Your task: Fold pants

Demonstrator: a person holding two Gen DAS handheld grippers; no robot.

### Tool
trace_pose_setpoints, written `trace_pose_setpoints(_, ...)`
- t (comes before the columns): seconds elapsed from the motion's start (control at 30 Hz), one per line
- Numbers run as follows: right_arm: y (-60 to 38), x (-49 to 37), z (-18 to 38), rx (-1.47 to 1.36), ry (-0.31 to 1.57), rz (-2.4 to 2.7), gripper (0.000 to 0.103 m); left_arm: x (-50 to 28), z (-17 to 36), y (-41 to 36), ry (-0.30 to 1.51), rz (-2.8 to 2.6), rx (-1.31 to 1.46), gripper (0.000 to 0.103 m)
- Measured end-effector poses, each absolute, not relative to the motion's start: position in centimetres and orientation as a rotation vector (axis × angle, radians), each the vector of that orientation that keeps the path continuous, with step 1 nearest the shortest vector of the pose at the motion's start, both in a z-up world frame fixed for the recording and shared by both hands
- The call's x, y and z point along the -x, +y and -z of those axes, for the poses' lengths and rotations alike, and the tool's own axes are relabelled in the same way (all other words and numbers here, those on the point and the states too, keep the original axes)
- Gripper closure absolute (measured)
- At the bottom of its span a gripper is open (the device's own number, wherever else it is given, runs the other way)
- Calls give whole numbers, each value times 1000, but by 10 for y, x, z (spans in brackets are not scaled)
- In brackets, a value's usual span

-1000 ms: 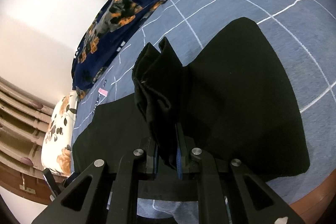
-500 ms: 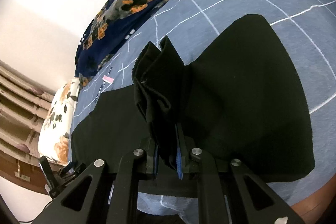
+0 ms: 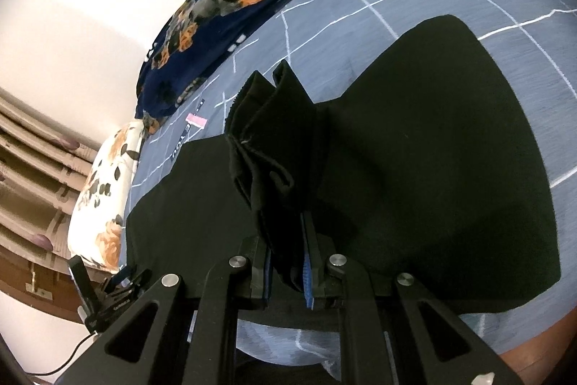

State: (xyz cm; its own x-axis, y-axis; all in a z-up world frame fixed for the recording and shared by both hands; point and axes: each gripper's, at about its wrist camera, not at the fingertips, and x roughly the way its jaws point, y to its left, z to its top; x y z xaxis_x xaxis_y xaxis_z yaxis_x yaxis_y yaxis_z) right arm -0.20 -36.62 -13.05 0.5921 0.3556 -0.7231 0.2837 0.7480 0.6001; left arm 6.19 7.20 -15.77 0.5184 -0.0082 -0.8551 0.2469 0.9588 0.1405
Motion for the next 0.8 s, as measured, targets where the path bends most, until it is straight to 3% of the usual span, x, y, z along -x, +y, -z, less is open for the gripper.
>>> trace_pose_setpoints(0.8,-319,-12,131,-612,1009,-105,91,-58,159,70,1015,159,-265,10)
